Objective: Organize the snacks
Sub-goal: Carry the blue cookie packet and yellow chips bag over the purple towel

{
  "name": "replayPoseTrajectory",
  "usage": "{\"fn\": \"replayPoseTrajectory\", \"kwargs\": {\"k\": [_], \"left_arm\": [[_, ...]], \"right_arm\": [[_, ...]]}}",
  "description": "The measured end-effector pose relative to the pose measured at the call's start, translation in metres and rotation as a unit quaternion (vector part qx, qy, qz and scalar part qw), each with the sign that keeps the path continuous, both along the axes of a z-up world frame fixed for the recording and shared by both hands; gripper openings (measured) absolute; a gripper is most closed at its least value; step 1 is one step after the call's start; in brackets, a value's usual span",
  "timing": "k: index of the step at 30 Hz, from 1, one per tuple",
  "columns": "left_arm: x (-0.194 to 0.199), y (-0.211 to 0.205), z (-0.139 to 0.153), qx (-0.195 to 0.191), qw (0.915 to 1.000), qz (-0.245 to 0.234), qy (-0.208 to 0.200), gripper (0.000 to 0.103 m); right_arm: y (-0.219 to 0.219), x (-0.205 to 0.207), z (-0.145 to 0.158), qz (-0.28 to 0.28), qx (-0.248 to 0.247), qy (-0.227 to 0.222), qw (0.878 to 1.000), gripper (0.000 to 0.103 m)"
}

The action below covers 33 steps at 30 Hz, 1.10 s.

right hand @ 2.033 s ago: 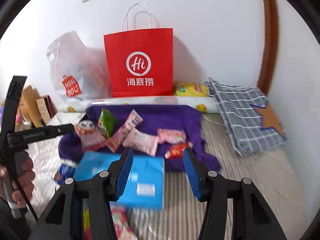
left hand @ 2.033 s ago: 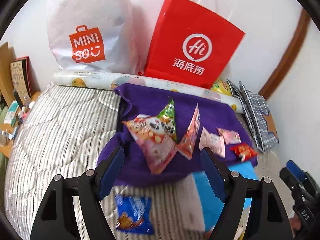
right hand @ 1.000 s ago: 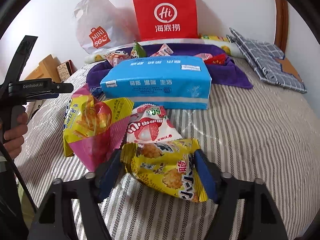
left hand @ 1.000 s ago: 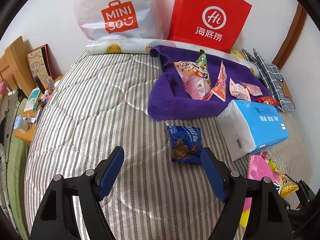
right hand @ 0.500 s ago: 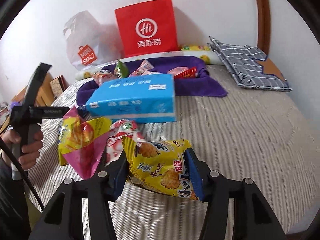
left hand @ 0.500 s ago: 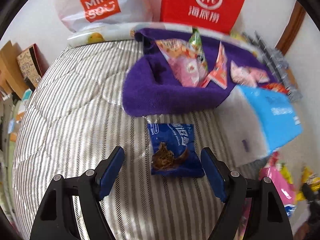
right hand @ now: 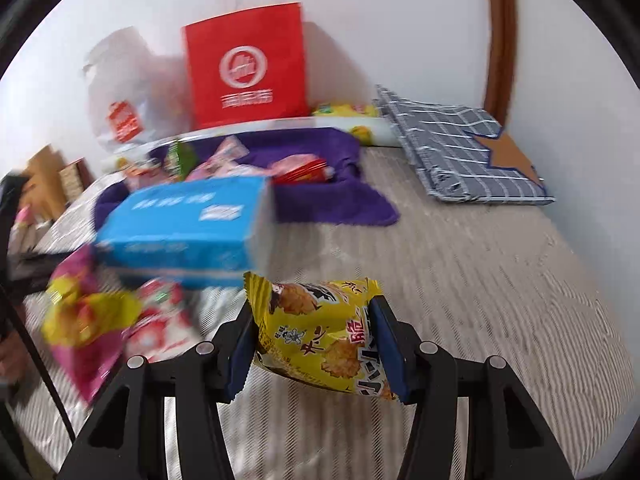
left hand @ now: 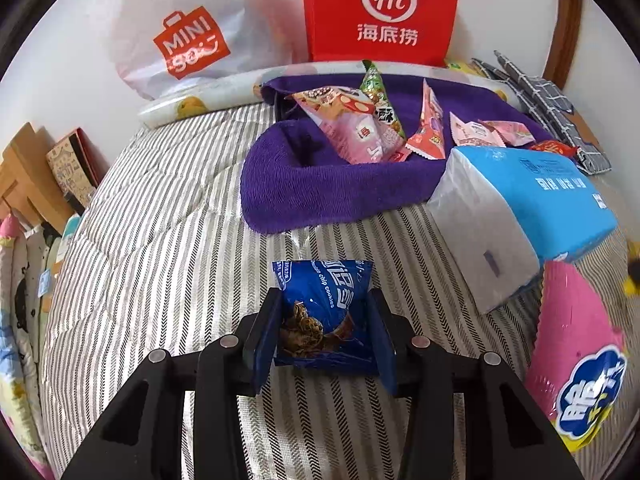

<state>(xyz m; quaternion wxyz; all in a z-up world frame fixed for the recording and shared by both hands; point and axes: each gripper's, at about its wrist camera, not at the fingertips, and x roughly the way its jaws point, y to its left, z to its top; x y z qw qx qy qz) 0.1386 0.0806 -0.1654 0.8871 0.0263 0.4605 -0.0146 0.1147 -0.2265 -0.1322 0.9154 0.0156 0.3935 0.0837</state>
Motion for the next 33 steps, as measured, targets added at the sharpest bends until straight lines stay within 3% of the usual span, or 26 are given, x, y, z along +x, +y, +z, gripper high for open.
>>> {"fn": "replayPoseTrajectory", "kwargs": {"k": [6, 9, 12, 26, 30, 33], "left_arm": [[0.005, 0.002, -0.001, -0.016, 0.9999, 0.004, -0.002, 0.044], [0.005, -0.003, -0.002, -0.005, 1.0000, 0.001, -0.003, 0.044], [0.006, 0.001, -0.002, -0.018, 0.9998, 0.002, -0.002, 0.044], [0.008, 0.000, -0.003, -0.019, 0.9998, 0.002, 0.002, 0.056], [0.009, 0.001, -0.004, -0.021, 0.9998, 0.002, 0.002, 0.055], [0.008, 0.004, -0.003, -0.025, 0.9997, 0.007, -0.002, 0.046]], "right_arm": [[-0.010, 0.040, -0.010, -0.014, -0.019, 0.006, 1.000, 0.052], [-0.013, 0.053, -0.019, -0.012, 0.005, 0.034, 0.999, 0.052], [-0.015, 0.062, -0.029, -0.010, 0.022, 0.068, 0.997, 0.052], [-0.007, 0.062, -0.032, -0.007, -0.007, 0.076, 0.997, 0.059], [-0.008, 0.062, -0.033, -0.008, -0.002, 0.076, 0.997, 0.058], [-0.012, 0.062, -0.032, -0.010, 0.013, 0.075, 0.997, 0.058]]}}
